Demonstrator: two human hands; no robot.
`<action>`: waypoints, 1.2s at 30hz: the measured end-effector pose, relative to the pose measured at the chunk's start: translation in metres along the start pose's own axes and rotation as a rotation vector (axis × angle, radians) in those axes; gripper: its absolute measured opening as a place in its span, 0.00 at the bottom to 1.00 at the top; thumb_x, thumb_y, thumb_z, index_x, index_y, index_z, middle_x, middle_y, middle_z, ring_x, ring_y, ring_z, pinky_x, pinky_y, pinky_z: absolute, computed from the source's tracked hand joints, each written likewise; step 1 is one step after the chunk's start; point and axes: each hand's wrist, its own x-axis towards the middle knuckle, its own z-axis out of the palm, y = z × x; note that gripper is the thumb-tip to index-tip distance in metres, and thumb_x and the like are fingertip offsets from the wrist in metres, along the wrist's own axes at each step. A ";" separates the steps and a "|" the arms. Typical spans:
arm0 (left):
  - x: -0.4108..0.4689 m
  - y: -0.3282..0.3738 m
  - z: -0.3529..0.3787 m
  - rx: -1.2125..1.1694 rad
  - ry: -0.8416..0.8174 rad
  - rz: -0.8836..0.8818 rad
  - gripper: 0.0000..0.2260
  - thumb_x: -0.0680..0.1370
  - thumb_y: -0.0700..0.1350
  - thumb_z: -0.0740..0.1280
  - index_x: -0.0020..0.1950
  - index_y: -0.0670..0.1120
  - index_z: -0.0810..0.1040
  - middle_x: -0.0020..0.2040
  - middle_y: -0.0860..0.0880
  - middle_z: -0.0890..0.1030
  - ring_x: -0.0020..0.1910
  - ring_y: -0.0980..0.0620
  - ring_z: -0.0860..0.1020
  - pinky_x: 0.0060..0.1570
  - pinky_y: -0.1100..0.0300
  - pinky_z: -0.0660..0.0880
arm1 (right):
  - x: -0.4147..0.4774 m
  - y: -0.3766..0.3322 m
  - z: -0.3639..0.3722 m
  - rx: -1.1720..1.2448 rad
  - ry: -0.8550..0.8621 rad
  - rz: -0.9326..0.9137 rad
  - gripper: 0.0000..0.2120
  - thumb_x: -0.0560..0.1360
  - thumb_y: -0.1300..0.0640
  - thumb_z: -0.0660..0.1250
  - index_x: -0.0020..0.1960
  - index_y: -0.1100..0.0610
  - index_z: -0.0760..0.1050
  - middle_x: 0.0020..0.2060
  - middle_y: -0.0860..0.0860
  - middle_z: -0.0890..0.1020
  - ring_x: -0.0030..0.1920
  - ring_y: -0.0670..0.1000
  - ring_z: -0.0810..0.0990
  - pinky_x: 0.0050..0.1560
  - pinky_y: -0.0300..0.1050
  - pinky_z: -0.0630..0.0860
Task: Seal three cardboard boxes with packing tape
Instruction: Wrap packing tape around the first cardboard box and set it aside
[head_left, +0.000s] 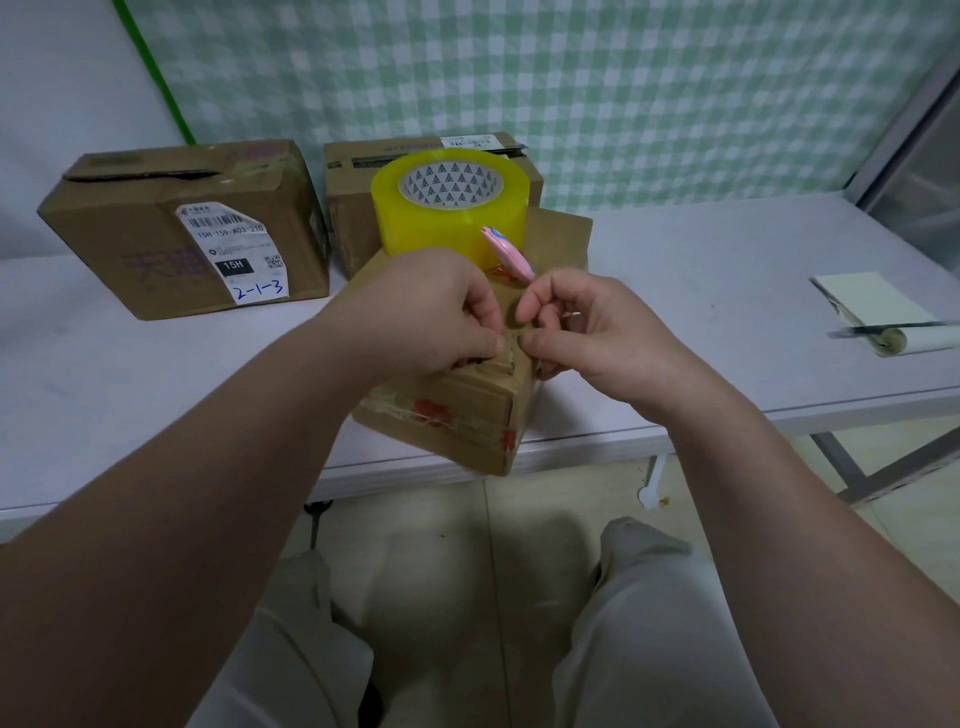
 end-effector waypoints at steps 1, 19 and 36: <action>0.000 0.001 0.000 0.012 0.001 -0.001 0.02 0.71 0.45 0.74 0.39 0.50 0.82 0.30 0.57 0.77 0.29 0.65 0.73 0.32 0.72 0.68 | 0.000 0.000 0.000 0.000 -0.001 -0.002 0.10 0.72 0.73 0.66 0.44 0.58 0.75 0.26 0.47 0.69 0.29 0.49 0.73 0.36 0.43 0.77; 0.005 0.013 0.004 0.210 0.035 -0.064 0.07 0.74 0.44 0.67 0.36 0.46 0.78 0.33 0.49 0.76 0.35 0.52 0.73 0.27 0.68 0.62 | -0.001 0.001 0.006 0.048 0.022 0.055 0.13 0.72 0.74 0.64 0.41 0.57 0.76 0.26 0.52 0.68 0.32 0.53 0.71 0.35 0.41 0.77; 0.003 0.007 0.004 0.087 0.032 -0.046 0.08 0.78 0.44 0.65 0.42 0.44 0.79 0.35 0.51 0.76 0.35 0.55 0.70 0.27 0.75 0.64 | -0.006 -0.004 0.008 0.031 0.033 0.077 0.11 0.74 0.73 0.64 0.42 0.57 0.76 0.28 0.54 0.69 0.29 0.49 0.72 0.35 0.41 0.77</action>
